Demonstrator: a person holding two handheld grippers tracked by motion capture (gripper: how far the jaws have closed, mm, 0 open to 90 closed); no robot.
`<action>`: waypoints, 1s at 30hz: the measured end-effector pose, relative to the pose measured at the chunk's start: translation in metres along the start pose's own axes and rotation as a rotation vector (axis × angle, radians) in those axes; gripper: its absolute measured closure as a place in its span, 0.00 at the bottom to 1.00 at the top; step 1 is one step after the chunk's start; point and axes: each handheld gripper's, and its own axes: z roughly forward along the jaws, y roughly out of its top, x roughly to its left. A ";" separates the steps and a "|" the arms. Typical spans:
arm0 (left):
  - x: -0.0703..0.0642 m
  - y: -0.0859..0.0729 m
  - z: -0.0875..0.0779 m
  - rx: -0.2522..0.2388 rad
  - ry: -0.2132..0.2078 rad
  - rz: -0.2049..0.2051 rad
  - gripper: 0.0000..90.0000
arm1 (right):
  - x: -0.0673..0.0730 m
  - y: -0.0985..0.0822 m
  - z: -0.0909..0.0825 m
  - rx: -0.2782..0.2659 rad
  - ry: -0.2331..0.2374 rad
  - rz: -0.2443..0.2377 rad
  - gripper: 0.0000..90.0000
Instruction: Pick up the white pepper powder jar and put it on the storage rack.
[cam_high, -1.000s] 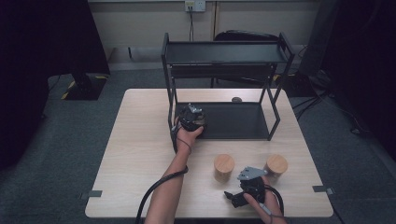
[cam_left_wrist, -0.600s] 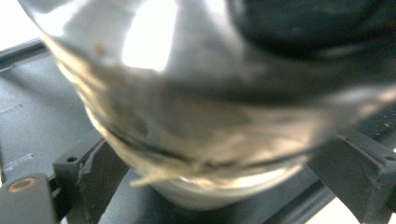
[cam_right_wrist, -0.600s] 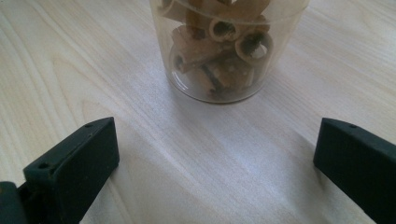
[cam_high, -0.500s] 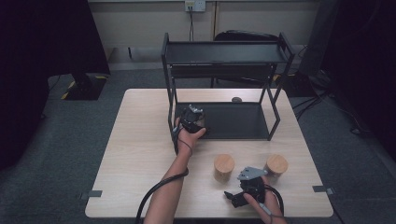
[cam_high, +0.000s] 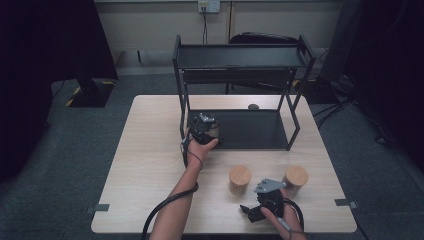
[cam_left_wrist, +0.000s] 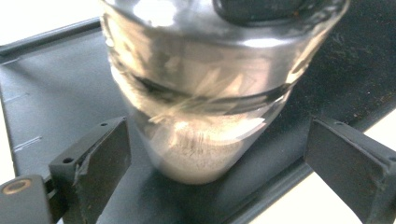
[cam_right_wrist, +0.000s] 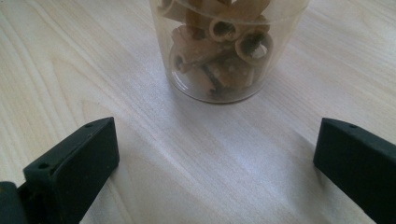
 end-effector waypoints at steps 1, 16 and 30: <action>0.000 0.000 -0.001 -0.002 -0.002 -0.001 0.08 | 0.000 0.000 0.000 0.000 0.000 0.000 0.00; -0.001 -0.009 -0.009 0.001 -0.027 -0.004 0.08 | 0.000 0.000 0.000 0.000 0.000 0.000 0.00; -0.008 -0.017 -0.016 0.005 -0.066 0.008 0.07 | 0.000 0.000 0.000 0.000 0.001 -0.001 0.00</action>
